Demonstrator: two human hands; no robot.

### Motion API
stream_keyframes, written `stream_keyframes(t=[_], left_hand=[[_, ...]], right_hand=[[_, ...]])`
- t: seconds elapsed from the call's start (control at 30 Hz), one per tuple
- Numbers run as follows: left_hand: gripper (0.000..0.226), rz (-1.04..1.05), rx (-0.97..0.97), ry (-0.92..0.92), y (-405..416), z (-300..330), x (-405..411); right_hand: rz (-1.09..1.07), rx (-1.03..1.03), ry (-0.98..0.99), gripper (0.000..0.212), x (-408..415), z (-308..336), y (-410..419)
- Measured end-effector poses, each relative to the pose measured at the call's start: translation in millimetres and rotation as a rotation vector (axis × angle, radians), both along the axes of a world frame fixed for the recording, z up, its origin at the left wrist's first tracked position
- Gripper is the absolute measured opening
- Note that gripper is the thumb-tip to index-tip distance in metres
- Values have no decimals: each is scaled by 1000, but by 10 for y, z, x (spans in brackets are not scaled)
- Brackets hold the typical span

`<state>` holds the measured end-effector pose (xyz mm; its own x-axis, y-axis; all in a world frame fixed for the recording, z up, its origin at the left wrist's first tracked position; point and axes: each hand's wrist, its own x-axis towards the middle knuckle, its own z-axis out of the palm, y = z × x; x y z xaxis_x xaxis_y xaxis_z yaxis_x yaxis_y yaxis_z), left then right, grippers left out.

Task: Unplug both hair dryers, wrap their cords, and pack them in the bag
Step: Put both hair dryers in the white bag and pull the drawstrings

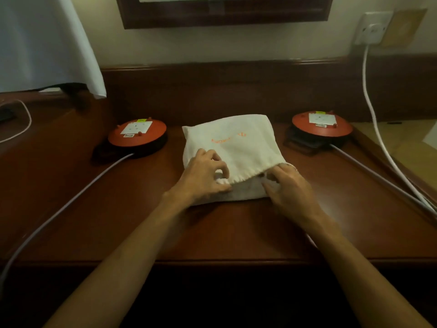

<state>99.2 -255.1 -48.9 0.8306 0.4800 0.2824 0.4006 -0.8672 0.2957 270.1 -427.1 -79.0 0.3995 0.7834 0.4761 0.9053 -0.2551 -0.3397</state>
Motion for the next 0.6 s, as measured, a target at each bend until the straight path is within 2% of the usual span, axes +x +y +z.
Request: stream_keyframes(t=[0.07,0.17,0.3,0.37,0.47,0.53,0.6], left_hand=[[20,18,62,-95,-2,-141,40],[14,44,157,-120,3,-223,82],[13,78,228,-162,40,-288,33],[13,100,229,-224,41,-312,-3],[13,137,230,-336,1,-265,17],[14,143,202,-374,-24,-219,79],[14,125,204,-330,-10,-228,122]], right_hand=[[-88,-70,31,19,155,-121,-92],[-166,-143,115,21,268,-262,-179],[-270,-45,80,25,262,-265,-193],[-268,42,-29,26,214,-221,-202],[-103,83,-276,22,39,-154,-103],[-102,58,-309,41,-30,-87,98],[-154,-11,-257,60,-12,2,338]])
